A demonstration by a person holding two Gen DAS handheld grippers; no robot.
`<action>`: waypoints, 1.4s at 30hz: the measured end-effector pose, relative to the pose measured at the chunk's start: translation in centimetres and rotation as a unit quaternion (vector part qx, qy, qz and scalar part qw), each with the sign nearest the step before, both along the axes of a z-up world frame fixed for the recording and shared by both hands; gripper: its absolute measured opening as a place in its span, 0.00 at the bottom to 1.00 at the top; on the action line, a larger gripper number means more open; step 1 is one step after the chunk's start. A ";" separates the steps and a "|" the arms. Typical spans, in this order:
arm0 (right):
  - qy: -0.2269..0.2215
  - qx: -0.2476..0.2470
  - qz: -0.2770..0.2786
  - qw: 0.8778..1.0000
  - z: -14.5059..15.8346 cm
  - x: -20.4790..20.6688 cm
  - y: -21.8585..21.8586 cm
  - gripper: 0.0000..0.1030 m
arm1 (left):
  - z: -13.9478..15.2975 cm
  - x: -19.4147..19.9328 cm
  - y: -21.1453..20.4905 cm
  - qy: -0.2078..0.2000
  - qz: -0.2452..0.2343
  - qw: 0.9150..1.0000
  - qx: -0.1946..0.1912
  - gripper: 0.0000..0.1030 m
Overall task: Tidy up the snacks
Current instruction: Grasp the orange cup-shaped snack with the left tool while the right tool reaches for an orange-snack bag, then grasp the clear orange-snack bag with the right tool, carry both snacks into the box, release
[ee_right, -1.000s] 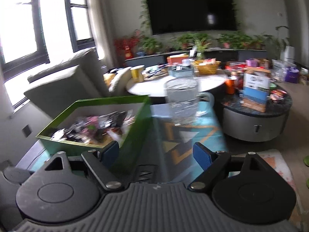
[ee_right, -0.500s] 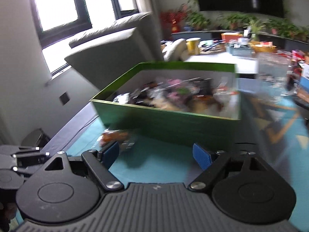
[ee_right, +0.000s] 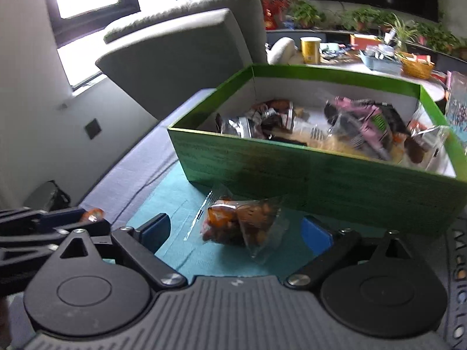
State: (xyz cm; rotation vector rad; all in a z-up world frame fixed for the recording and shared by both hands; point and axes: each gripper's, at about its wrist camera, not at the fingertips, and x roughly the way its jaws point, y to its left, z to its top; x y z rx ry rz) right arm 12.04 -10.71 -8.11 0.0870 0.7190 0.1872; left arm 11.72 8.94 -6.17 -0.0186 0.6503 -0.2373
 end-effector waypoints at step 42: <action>-0.128 0.026 -0.107 0.986 7.4 0.1 -11.3 0.59 | 8.0 4.6 -10.9 -0.133 -0.118 0.984 -0.013 0.36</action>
